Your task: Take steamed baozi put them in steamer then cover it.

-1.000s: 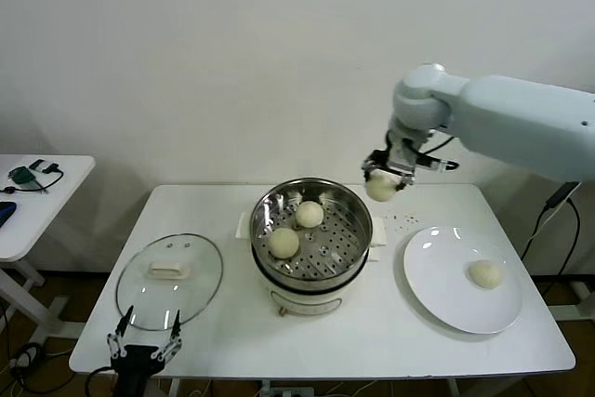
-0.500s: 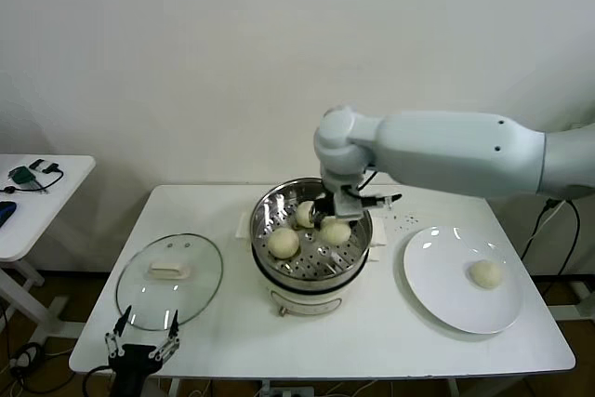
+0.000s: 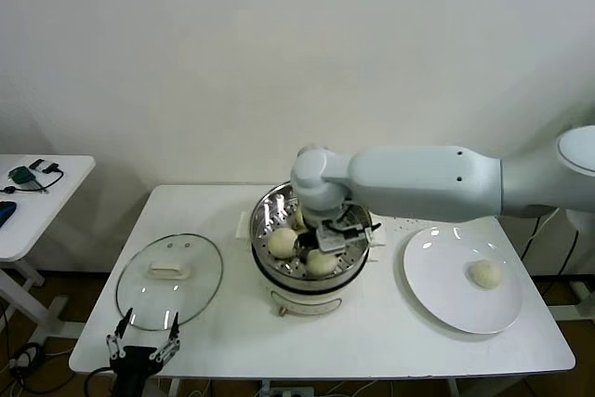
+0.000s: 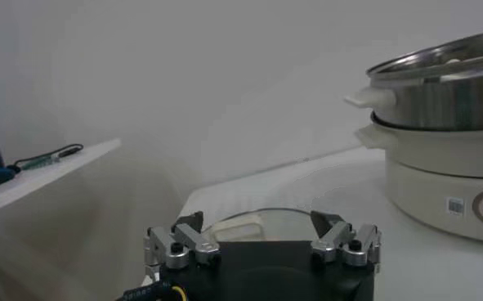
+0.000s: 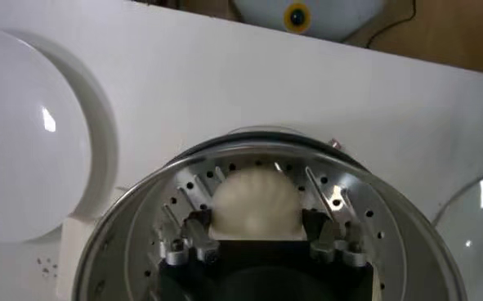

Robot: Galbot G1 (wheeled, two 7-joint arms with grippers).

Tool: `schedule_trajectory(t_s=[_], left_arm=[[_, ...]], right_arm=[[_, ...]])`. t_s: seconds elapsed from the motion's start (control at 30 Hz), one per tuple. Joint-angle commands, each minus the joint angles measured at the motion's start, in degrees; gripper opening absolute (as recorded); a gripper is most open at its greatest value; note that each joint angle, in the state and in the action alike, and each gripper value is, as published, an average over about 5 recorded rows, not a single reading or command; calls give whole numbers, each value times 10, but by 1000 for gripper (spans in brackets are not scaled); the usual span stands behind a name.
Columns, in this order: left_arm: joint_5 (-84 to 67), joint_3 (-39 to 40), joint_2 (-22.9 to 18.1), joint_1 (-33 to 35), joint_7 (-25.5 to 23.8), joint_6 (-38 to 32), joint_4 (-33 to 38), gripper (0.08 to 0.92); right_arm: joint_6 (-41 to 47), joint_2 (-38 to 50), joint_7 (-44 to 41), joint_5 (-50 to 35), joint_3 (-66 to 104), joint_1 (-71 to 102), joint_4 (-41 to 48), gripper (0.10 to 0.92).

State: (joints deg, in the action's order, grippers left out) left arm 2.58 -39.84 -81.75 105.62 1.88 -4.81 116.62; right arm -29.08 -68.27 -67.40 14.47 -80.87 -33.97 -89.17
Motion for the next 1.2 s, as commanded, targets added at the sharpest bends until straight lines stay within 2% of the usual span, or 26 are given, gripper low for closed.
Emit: schedule_trajectory(t_s=[0.03, 0.23, 0.4, 0.47, 0.53, 0.63, 0.73, 0.93, 1.07, 1.2], left_arm=[[0, 0, 1, 0, 0, 0, -2, 823], [4, 2, -2, 2, 0, -1, -3, 823], [6, 3, -5, 4, 0, -3, -1, 823], [7, 3, -5, 5, 0, -4, -1, 823], [8, 3, -4, 6, 0, -5, 0, 823], [8, 4, -4, 6, 0, -5, 1, 823], [9, 5, -5, 4, 0, -3, 2, 823], [19, 12, -11, -2, 0, -1, 4, 823], [25, 12, -12, -1, 0, -1, 7, 823], [31, 11, -12, 3, -1, 1, 11, 823]], right_arm=[[-2, -4, 3, 7, 6, 12, 0, 820], [-19, 23, 6, 2, 28, -29, 8, 823], [-19, 79, 9, -21, 26, -89, 12, 823], [-2, 111, 35, -31, 12, -116, 19, 823], [45, 144, 102, -53, -32, -150, 22, 823], [156, 196, 178, -144, -123, -203, 16, 823], [241, 250, 170, -220, -157, -215, 16, 823], [411, 366, 127, -290, -88, -126, 40, 823], [449, 419, 84, -291, -5, -14, 61, 823], [452, 448, 62, -249, 127, 128, 101, 823]])
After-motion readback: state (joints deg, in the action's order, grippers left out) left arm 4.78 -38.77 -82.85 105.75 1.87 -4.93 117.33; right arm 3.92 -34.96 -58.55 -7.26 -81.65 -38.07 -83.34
